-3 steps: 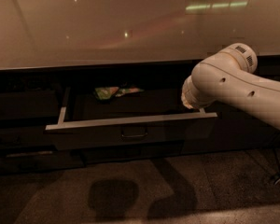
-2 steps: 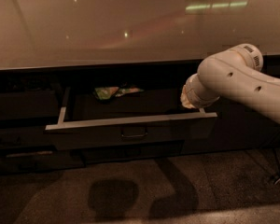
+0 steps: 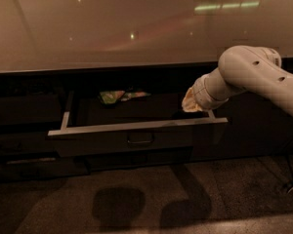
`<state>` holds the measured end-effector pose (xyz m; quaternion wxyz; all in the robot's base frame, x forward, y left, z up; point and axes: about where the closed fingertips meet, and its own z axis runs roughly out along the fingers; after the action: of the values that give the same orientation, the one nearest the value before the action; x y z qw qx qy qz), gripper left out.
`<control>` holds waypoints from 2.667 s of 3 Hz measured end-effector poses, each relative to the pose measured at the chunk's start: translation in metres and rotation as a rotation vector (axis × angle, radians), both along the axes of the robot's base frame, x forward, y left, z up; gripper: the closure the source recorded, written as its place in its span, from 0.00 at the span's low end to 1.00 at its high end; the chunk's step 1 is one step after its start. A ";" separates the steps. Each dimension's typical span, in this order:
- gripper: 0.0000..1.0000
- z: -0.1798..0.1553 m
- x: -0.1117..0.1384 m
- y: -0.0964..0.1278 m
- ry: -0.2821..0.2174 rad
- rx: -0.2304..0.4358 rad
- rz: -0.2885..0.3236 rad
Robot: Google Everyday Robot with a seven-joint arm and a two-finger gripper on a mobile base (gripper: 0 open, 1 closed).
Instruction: Open top drawer
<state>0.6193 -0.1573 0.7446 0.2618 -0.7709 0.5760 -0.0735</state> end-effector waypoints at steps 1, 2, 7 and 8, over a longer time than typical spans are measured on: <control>1.00 0.000 0.000 0.000 0.000 0.000 0.000; 1.00 -0.009 0.009 -0.003 0.025 -0.046 -0.018; 0.81 -0.092 0.042 -0.026 0.234 0.049 0.030; 0.58 -0.096 0.019 -0.022 0.234 0.063 0.042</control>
Offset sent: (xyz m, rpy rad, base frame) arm 0.0210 -0.0109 -0.0174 -0.1125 0.0538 -0.0484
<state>0.6387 -0.1794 0.6483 0.2185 -0.7774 0.5885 0.0405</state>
